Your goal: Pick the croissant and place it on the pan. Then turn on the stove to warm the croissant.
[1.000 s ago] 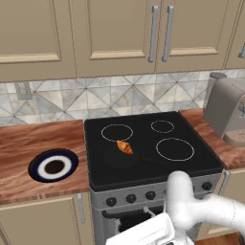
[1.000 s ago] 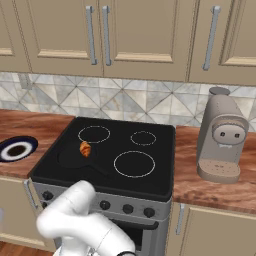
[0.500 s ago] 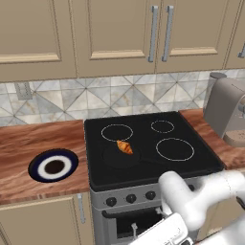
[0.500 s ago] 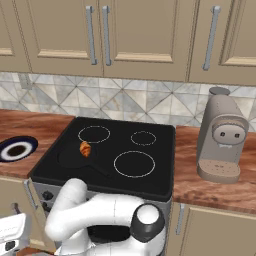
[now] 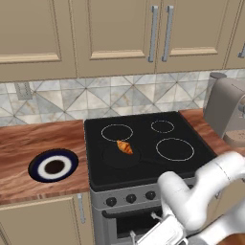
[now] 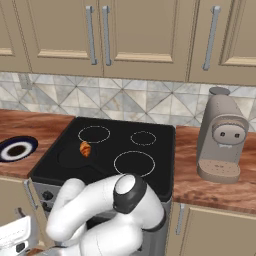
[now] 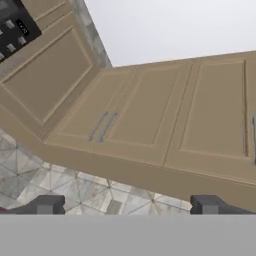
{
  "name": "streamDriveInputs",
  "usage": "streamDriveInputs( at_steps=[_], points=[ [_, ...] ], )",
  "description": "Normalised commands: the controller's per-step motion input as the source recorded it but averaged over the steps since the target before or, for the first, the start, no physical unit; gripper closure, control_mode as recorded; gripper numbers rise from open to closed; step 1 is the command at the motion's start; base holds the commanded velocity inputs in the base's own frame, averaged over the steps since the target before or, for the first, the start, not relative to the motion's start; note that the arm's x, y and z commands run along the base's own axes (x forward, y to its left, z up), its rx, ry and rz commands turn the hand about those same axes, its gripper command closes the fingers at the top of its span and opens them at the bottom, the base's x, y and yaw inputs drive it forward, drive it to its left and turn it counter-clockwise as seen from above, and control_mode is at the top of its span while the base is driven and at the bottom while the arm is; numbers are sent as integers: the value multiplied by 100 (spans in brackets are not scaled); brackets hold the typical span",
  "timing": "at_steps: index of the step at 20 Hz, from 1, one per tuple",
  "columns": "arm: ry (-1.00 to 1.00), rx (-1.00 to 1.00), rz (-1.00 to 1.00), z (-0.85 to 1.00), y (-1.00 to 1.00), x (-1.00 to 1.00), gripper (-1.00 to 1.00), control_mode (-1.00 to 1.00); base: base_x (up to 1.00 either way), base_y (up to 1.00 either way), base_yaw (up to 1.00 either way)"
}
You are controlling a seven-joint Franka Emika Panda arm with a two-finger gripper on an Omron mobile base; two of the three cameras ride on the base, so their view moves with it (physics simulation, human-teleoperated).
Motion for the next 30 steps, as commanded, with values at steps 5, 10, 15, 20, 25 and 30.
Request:
streamDriveInputs(
  at_steps=[5, 10, 15, 20, 25, 30],
  points=[
    [-12, 0, -3, -33, 23, 27, -100, -100, 0, 0, 0],
    [-12, 0, -20, -22, 21, 68, -100, -100, 0, 0, 0],
    [-2, 2, -27, -42, 13, 68, -100, -100, 0, 0, 0],
    [-1, 3, -18, -39, 3, 26, -100, -100, 0, 0, 0],
    [0, 1, -3, -12, 5, 7, -100, -100, 0, 0, 0],
    [0, 1, -22, -31, 2, 60, -100, -100, 0, 0, 0]
  ],
)
